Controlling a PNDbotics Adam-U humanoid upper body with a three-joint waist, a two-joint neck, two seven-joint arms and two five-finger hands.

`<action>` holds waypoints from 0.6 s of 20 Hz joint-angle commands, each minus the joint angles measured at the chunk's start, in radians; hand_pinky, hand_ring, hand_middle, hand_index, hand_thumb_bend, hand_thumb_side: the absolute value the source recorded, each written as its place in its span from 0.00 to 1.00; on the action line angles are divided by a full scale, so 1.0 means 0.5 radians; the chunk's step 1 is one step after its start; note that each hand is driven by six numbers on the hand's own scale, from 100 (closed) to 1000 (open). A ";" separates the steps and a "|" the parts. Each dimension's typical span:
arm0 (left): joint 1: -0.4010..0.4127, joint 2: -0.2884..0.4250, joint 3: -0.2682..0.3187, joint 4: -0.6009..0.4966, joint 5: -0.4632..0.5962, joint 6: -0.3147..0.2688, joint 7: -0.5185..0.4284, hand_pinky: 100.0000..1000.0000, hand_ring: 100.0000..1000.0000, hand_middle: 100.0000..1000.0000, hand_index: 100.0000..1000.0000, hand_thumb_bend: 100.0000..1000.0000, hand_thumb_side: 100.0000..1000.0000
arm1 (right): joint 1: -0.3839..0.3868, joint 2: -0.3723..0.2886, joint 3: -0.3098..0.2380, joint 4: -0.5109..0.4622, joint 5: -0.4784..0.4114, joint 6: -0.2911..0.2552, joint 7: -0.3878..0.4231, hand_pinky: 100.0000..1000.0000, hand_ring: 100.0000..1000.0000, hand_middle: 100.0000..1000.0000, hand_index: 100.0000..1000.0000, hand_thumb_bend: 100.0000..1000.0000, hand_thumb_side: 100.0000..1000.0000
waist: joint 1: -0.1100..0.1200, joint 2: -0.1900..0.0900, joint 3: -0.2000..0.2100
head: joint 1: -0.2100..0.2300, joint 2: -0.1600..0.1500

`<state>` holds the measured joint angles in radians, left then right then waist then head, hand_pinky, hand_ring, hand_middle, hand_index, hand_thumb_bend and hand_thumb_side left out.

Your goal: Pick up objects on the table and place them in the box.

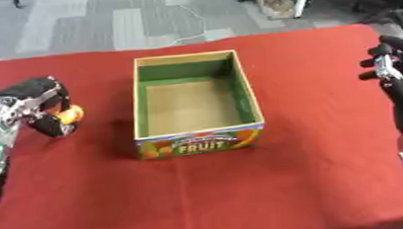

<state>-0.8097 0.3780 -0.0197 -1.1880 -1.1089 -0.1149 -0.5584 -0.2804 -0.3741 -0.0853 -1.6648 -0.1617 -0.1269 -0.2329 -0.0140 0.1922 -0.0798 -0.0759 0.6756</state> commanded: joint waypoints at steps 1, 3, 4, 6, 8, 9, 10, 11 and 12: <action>-0.054 0.037 0.015 -0.229 0.084 -0.017 0.016 0.14 0.04 0.00 0.12 0.18 0.03 | -0.013 -0.038 -0.018 -0.012 0.001 -0.005 0.008 0.48 0.58 0.59 0.77 0.02 0.35 | 0.001 -0.034 0.004 | 0.003 0.009; -0.074 0.028 0.001 -0.333 0.135 -0.021 0.030 0.14 0.04 0.00 0.12 0.17 0.03 | -0.013 -0.038 -0.017 -0.011 0.001 -0.005 0.010 0.48 0.58 0.59 0.77 0.02 0.35 | 0.002 -0.037 0.006 | 0.004 0.012; -0.086 0.019 -0.012 -0.369 0.156 -0.024 0.035 0.14 0.04 0.00 0.12 0.17 0.03 | -0.014 -0.038 -0.016 -0.011 0.001 -0.005 0.011 0.48 0.58 0.59 0.77 0.02 0.35 | 0.003 -0.038 0.007 | 0.006 0.013; -0.123 -0.015 -0.050 -0.412 0.186 -0.042 0.037 0.14 0.04 0.00 0.12 0.16 0.03 | -0.016 -0.037 -0.012 -0.010 -0.001 -0.004 0.015 0.48 0.58 0.59 0.77 0.02 0.35 | 0.003 -0.042 0.007 | 0.011 0.013; -0.167 -0.074 -0.094 -0.417 0.193 -0.063 0.036 0.14 0.04 0.00 0.12 0.16 0.02 | -0.020 -0.033 -0.006 -0.010 -0.002 -0.003 0.021 0.48 0.58 0.59 0.77 0.02 0.35 | 0.002 -0.044 0.001 | 0.018 0.010; -0.189 -0.109 -0.116 -0.405 0.184 -0.073 0.036 0.15 0.04 0.00 0.12 0.16 0.02 | -0.023 -0.031 -0.002 -0.011 -0.003 -0.003 0.025 0.48 0.58 0.59 0.77 0.02 0.35 | 0.000 -0.044 -0.004 | 0.024 0.008; -0.208 -0.142 -0.137 -0.386 0.168 -0.082 0.038 0.15 0.04 0.00 0.12 0.16 0.02 | -0.026 -0.029 0.001 -0.011 -0.004 -0.003 0.029 0.48 0.58 0.59 0.77 0.02 0.35 | -0.001 -0.043 -0.010 | 0.028 0.007; -0.227 -0.182 -0.159 -0.356 0.150 -0.093 0.044 0.15 0.04 0.00 0.12 0.15 0.02 | -0.029 -0.027 0.005 -0.011 -0.004 -0.003 0.034 0.48 0.58 0.59 0.77 0.02 0.35 | -0.004 -0.042 -0.018 | 0.034 0.005; -0.240 -0.217 -0.177 -0.323 0.134 -0.101 0.053 0.15 0.04 0.00 0.12 0.15 0.02 | -0.031 -0.026 0.008 -0.011 -0.005 -0.002 0.037 0.48 0.58 0.59 0.77 0.02 0.35 | -0.005 -0.041 -0.024 | 0.038 0.004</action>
<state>-0.9011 0.2784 -0.0993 -1.3456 -1.0362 -0.1578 -0.5362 -0.2820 -0.3734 -0.0796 -1.6597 -0.1617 -0.1260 -0.2196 -0.0142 0.1904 -0.0929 -0.0622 0.6759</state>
